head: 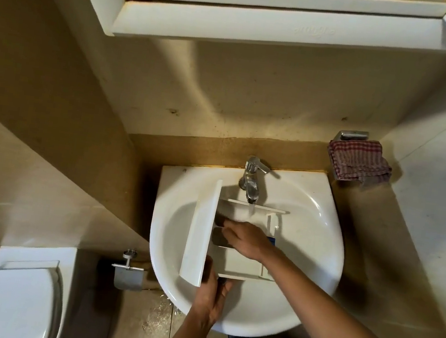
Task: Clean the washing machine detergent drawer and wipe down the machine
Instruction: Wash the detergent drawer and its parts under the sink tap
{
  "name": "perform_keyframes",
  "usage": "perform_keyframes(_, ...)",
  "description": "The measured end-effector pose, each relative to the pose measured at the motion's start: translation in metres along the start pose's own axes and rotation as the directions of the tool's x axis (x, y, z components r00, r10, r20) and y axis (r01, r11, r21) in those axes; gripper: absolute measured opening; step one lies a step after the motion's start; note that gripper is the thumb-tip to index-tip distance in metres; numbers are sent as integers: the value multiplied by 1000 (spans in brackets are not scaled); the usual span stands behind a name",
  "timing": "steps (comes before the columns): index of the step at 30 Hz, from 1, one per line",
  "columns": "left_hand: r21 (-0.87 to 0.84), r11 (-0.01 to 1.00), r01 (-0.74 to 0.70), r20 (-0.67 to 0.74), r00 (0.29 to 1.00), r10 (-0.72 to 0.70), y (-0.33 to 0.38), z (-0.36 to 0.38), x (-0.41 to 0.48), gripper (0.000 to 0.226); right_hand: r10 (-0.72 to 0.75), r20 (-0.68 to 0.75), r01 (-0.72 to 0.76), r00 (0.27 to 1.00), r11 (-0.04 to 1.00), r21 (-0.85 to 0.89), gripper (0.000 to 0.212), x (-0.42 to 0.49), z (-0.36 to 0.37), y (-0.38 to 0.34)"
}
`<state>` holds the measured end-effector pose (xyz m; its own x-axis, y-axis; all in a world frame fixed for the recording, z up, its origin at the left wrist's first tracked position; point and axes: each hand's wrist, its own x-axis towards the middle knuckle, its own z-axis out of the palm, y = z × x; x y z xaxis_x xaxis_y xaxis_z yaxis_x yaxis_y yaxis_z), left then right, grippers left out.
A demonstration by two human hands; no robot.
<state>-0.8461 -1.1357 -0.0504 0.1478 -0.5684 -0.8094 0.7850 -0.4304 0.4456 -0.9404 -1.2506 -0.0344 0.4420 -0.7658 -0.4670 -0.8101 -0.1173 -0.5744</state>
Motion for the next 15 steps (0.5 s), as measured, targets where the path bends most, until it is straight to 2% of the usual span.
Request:
perform_keyframes(3,-46,999,1,-2,1000,-1,-3,4,1,45,43,-108,-61,993,983,-170,45,-7,-11,26)
perform_keyframes(5,-64,998,0,6,1000,0,-4,5,3,45,122,-149,-149,981,971,-189,54,-4,-10,26)
perform_keyframes(8,-37,999,8,31,1000,-7,-2,4,2,45,345,-99,-355,933,927,-119,63,16,-2,6)
perform_keyframes(9,-29,1000,11,35,999,-10,-2,4,2,44,368,-65,-374,927,920,-121,65,23,-1,-5)
perform_keyframes(11,-23,1000,22,49,999,-21,-1,4,2,41,297,-59,-302,953,946,-117,56,28,0,-26)
perform_keyframes(13,-26,1000,15,63,998,-14,1,5,1,36,144,-81,-151,986,984,-96,37,24,1,-37)
perform_keyframes(15,-56,998,3,53,999,0,1,3,2,34,-20,-97,15,995,998,-53,29,13,5,-31)
